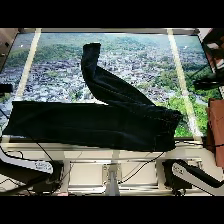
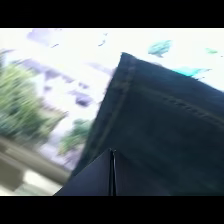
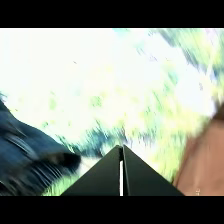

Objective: Fold the clothes and pants, and hang the long-sleeved shirts on hangers.

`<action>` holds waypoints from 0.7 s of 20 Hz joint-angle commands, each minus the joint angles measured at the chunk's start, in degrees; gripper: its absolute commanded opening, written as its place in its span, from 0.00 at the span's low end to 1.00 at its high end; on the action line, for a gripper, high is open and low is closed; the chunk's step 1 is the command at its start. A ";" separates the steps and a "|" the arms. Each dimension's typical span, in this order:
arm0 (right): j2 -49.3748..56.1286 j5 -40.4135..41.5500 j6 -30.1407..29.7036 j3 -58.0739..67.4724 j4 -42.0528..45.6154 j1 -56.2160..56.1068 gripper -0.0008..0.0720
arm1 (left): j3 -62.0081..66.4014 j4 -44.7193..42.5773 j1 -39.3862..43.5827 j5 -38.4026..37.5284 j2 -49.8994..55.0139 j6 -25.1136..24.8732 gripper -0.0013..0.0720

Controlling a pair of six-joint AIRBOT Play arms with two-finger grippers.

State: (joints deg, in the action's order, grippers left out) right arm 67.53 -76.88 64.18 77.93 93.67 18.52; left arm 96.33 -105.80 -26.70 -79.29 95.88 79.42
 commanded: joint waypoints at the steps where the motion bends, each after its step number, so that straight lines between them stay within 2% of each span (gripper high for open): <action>1: -0.94 -5.68 -8.15 -5.66 -20.11 16.98 0.08 | 0.48 11.74 -1.99 1.97 -0.13 -4.02 0.04; 3: -1.60 -9.62 -16.94 -14.01 -37.55 25.31 0.08 | 0.48 11.93 -2.82 1.46 -0.15 -4.02 0.04; 5: -1.62 -10.80 -18.01 -22.01 -39.10 27.19 0.08 | 0.46 12.04 -3.10 0.48 -0.15 -3.82 0.04; 6: -1.62 -10.78 -18.03 -25.94 -37.24 26.84 0.15 | 0.46 12.04 -3.08 0.09 -0.15 -3.82 0.04; 8: -1.62 -9.51 -18.03 -32.46 -35.58 26.43 0.66 | 0.46 12.87 -2.80 -0.50 -0.15 -3.82 0.04; 11: -1.62 -7.10 -18.73 -38.05 -36.28 26.43 0.75 | 0.46 13.51 -2.25 -0.83 -0.13 -3.82 0.04; 14: -1.62 -5.11 -20.96 -40.02 -40.57 26.43 0.75 | 0.46 13.51 -1.81 -0.76 -0.13 -3.85 0.04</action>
State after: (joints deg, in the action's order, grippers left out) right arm 65.93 -83.74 45.69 41.39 57.14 44.60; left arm 96.73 -92.71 -28.91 -79.83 95.77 75.59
